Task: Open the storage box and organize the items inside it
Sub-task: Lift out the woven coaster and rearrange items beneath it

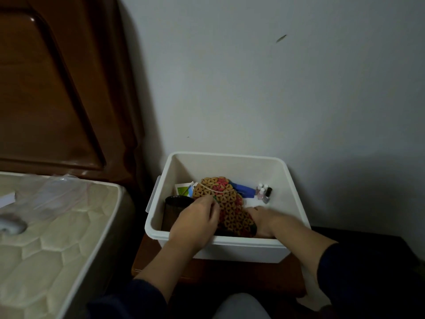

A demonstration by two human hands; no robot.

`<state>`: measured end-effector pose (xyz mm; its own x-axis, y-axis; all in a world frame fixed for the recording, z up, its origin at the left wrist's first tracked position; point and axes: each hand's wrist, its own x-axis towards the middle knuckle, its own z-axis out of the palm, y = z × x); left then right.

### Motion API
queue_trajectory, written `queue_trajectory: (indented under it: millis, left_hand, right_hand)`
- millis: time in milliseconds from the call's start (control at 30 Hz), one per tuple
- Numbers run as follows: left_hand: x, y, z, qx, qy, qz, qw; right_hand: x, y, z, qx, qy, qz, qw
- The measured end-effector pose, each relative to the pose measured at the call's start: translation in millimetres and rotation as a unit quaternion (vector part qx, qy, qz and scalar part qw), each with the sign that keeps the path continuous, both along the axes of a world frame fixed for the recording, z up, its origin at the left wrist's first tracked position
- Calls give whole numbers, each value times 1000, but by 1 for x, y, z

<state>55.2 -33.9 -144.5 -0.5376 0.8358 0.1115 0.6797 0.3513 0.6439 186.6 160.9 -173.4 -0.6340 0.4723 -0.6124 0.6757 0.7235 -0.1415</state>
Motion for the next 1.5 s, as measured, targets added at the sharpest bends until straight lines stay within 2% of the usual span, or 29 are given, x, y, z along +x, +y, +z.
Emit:
queue_trajectory:
  millis: [167, 300, 500, 633, 733, 867, 967, 1033, 1067, 1133, 1167, 1233, 1300, 1400, 1433, 1500]
  left_hand:
    - [-7, 6, -6, -15, -54, -12, 998]
    - [-13, 9, -11, -1, -94, -14, 995]
    - [-13, 9, -14, 9, -99, -13, 995]
    - [-12, 8, -13, 14, -92, -11, 996]
    - [-12, 8, -12, 19, -94, -9, 995]
    - [-11, 8, -9, 31, -91, -5, 995]
    - [-11, 5, -6, 38, -108, 2, 993]
    - [-10, 3, 0, 67, -194, -1, 979]
    - [-9, 1, 5, 97, -273, -8, 957]
    - [-9, 0, 12, 150, -429, -27, 891]
    - [-8, 0, 14, 166, -471, -34, 866]
    - [-6, -3, 18, 182, -490, -27, 852]
    - [-5, -7, 17, 201, -471, 8, 859]
    - [-10, -12, 10, 221, -424, 78, 875]
    - [-12, -13, 8, 223, -412, 93, 878]
    - [-14, -12, 5, 223, -407, 100, 880]
  right_hand:
    - [0, 10, -5, 33, -28, 28, 999]
    - [-4, 16, -9, 33, -26, 7, 999]
    - [-1, 23, -17, 69, -51, -6, 996]
    - [2, 23, -11, 72, 14, -10, 997]
    - [9, 24, -1, 27, 98, -24, 995]
    - [18, 19, 36, -10, 182, 6, 983]
    - [24, 14, 60, -57, 333, -36, 941]
    - [23, 7, 71, -103, 438, -102, 887]
    - [20, 1, 74, -137, 477, -141, 857]
    - [10, -13, 77, -217, 520, -224, 796]
    - [5, -19, 76, -254, 524, -260, 770]
    - [-4, -29, 71, -290, 518, -298, 747]
    - [-11, -31, 64, -268, 504, -306, 762]
    - [-14, -19, 48, -184, 461, -316, 808]
    - [-12, -12, 41, -154, 423, -307, 838]
    - [-5, 3, 24, -98, 266, -245, 927]
